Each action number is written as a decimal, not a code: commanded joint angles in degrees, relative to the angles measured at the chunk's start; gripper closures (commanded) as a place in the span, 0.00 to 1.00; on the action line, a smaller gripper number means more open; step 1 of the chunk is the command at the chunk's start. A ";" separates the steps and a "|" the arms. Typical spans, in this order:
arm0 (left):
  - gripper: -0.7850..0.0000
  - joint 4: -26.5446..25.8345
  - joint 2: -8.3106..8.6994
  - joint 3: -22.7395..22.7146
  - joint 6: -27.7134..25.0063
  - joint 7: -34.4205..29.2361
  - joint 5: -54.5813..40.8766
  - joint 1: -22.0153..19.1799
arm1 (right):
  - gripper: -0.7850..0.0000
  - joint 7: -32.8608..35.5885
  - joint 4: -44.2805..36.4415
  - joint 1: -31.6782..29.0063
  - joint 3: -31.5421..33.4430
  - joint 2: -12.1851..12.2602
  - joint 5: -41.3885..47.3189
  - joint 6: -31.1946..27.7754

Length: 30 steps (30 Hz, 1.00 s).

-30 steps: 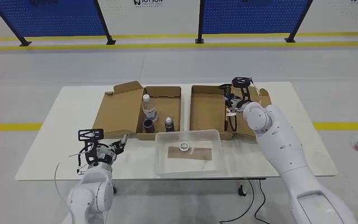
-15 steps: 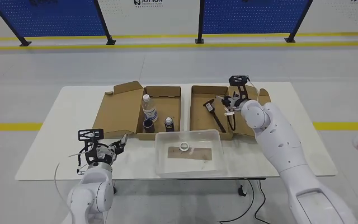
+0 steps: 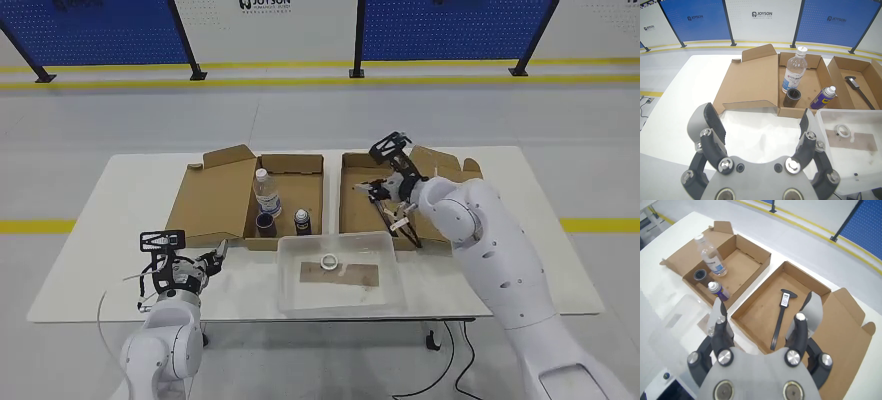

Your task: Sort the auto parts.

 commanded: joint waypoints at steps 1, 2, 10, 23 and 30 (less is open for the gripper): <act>0.00 0.00 0.00 0.00 0.00 0.00 0.00 0.00 | 0.13 2.99 -3.74 -1.27 -0.54 0.26 -0.69 -1.64; 0.00 0.00 0.00 0.00 0.00 0.00 0.00 0.00 | 0.13 4.47 -5.00 -1.76 -0.88 0.35 -0.93 -2.29; 0.00 0.00 0.00 0.00 0.00 0.00 0.00 0.00 | 0.20 14.21 -10.03 -4.04 -7.02 0.04 -0.13 -4.51; 0.00 0.00 0.00 0.00 0.00 0.00 0.00 0.00 | 0.35 16.91 3.29 1.63 -21.12 -3.83 3.89 -7.58; 0.00 0.00 0.00 0.00 0.00 0.00 0.00 0.00 | 0.31 16.47 13.29 6.66 -27.44 -7.01 4.40 -8.88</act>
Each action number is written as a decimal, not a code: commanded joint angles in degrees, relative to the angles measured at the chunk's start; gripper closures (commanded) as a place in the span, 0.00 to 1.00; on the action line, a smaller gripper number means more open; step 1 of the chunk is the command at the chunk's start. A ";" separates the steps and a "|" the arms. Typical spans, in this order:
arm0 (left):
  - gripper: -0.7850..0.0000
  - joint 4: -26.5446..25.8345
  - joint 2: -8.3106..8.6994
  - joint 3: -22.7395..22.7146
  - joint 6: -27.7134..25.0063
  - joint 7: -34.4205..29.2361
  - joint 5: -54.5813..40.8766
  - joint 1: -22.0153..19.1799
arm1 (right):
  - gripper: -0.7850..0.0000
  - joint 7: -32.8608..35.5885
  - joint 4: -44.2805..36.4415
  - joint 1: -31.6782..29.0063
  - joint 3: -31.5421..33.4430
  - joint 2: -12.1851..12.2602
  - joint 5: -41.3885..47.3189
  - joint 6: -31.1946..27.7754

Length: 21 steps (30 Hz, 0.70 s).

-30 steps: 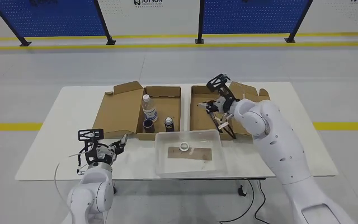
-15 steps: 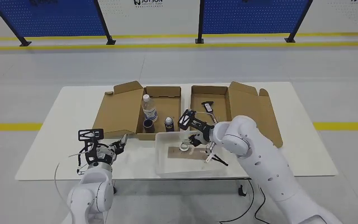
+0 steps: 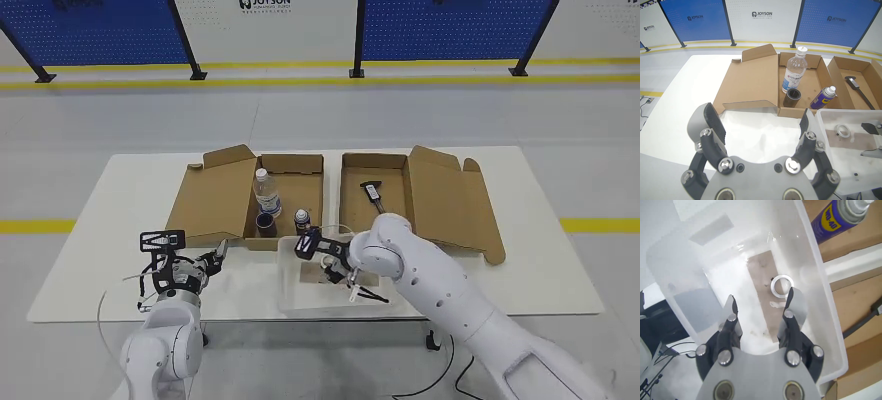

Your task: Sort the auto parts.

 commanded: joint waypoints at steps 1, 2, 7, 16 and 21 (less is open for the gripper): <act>0.00 0.00 0.00 0.00 0.00 0.00 0.00 0.00 | 0.31 -0.03 2.92 1.40 -1.64 -0.94 -0.06 -0.21; 0.00 0.00 0.00 0.00 0.00 0.00 0.00 0.00 | 0.30 -0.16 4.04 2.03 -2.44 -1.42 -0.27 -0.30; 0.00 0.00 0.00 0.00 0.00 0.00 0.00 0.00 | 0.29 -1.94 10.32 4.50 -5.47 -3.70 -0.19 -1.46; 0.00 0.00 0.00 0.00 0.00 0.00 0.00 0.00 | 0.31 -4.43 18.30 7.54 -8.85 -7.18 -0.08 -3.30; 0.00 0.00 0.00 0.00 0.00 0.00 0.00 0.00 | 0.26 -6.43 21.14 8.68 -10.22 -8.75 -0.68 -5.34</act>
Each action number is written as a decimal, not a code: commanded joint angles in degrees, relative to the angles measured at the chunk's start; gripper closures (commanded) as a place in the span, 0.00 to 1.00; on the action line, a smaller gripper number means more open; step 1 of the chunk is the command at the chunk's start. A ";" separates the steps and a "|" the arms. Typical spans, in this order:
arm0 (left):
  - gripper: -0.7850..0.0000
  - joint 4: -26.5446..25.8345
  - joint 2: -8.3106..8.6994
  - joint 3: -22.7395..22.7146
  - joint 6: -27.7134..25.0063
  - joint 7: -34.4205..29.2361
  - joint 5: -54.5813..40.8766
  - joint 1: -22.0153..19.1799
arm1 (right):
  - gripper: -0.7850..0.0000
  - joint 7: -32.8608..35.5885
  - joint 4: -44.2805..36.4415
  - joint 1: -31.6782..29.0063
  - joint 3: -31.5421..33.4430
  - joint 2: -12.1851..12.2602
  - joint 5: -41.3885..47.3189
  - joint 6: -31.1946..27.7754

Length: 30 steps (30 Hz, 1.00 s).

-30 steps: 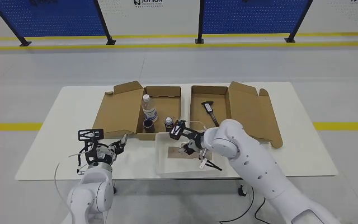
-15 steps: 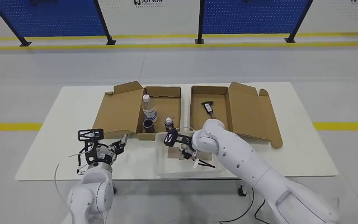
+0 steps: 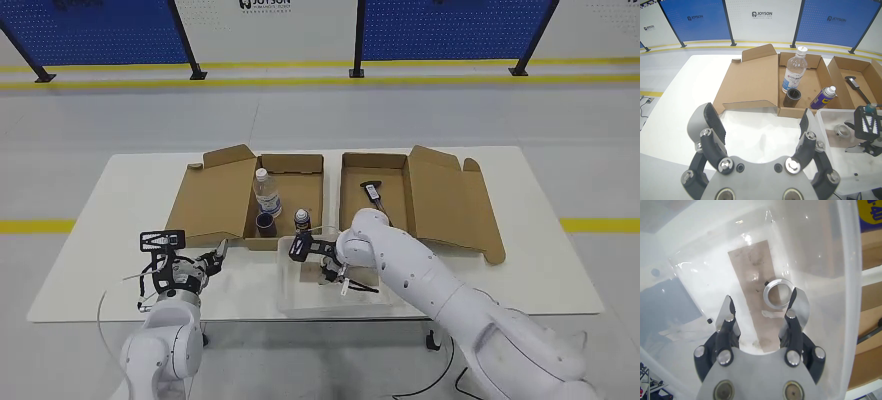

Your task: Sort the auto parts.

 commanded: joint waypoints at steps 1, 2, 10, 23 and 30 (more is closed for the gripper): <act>0.00 0.00 0.00 0.00 0.00 0.00 0.00 0.00 | 0.26 -0.82 0.90 0.25 -0.54 -0.59 -0.25 -0.71; 0.00 0.00 0.00 0.00 0.00 0.00 0.00 0.00 | 0.25 -0.96 1.29 0.32 -0.77 -0.88 -0.20 -0.95; 0.00 0.00 0.00 0.00 0.00 0.00 0.00 0.00 | 0.37 -2.31 5.48 1.11 -2.03 -2.94 -0.11 -3.01; 0.00 0.00 0.00 0.00 0.00 0.00 0.00 0.00 | 0.52 -1.01 7.76 1.31 -1.75 -4.69 2.93 -5.29; 0.00 0.00 0.00 0.00 0.00 0.00 0.00 0.00 | 0.52 1.44 6.53 0.50 -1.16 -5.04 6.20 -6.39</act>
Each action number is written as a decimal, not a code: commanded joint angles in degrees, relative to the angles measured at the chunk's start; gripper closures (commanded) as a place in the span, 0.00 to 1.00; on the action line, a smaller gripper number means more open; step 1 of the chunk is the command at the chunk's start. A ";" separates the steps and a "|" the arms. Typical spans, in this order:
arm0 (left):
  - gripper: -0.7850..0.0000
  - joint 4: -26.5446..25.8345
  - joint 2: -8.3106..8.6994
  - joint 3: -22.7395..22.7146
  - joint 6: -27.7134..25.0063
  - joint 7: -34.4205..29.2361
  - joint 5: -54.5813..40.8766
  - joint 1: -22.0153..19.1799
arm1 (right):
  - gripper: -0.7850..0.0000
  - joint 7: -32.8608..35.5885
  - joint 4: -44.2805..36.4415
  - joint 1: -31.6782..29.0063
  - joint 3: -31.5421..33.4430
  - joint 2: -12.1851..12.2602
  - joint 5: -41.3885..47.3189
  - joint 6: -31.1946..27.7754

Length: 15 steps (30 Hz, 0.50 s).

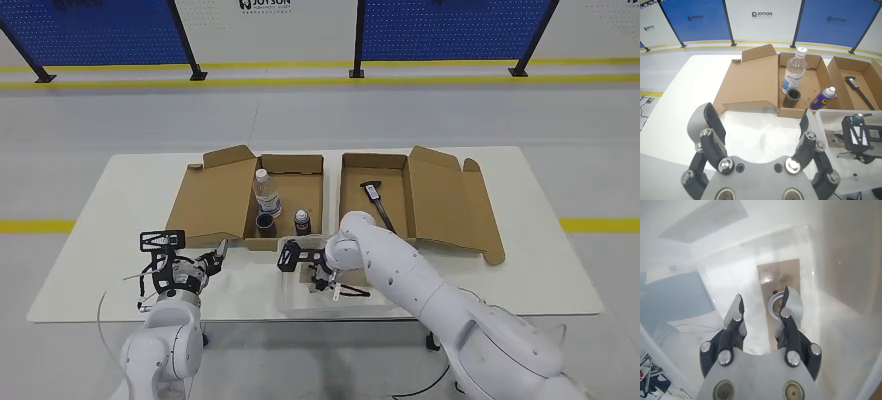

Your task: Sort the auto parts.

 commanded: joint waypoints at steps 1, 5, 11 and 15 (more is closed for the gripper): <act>0.00 0.00 0.00 0.00 0.00 0.00 0.00 0.00 | 0.52 0.91 -0.75 -0.21 0.20 0.00 0.79 0.13; 0.00 0.00 0.00 0.00 0.00 0.00 0.00 0.00 | 0.50 2.59 -2.63 -0.66 0.58 0.20 1.80 0.03; 0.00 0.00 0.00 0.00 0.00 0.00 0.00 0.00 | 0.46 2.33 -5.64 -0.29 2.28 1.35 -0.08 2.13; 0.00 0.00 0.00 0.00 0.00 0.00 0.00 0.00 | 0.50 2.95 -6.29 -0.07 3.05 2.06 -2.43 4.38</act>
